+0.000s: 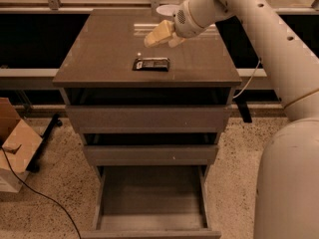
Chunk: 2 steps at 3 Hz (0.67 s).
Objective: Pick rxbar chocolate from bottom drawer and place on counter
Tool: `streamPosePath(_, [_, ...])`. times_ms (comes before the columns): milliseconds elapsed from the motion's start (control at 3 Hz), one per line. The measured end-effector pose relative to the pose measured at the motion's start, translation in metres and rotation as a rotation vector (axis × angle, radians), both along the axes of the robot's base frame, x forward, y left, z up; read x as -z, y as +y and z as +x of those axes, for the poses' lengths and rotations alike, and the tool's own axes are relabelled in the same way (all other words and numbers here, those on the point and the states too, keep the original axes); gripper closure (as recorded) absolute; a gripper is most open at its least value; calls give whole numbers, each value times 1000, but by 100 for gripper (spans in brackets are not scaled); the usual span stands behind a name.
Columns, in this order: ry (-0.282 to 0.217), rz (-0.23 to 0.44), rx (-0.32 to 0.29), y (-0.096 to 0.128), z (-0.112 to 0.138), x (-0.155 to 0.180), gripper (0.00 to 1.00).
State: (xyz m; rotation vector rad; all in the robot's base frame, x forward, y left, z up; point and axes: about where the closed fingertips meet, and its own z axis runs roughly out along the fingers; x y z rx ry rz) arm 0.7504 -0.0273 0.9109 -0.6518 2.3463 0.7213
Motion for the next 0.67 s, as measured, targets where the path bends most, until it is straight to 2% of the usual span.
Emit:
streamPosePath(333, [2, 0, -2, 2, 0, 1, 0])
streamPosePath(667, [2, 0, -2, 2, 0, 1, 0])
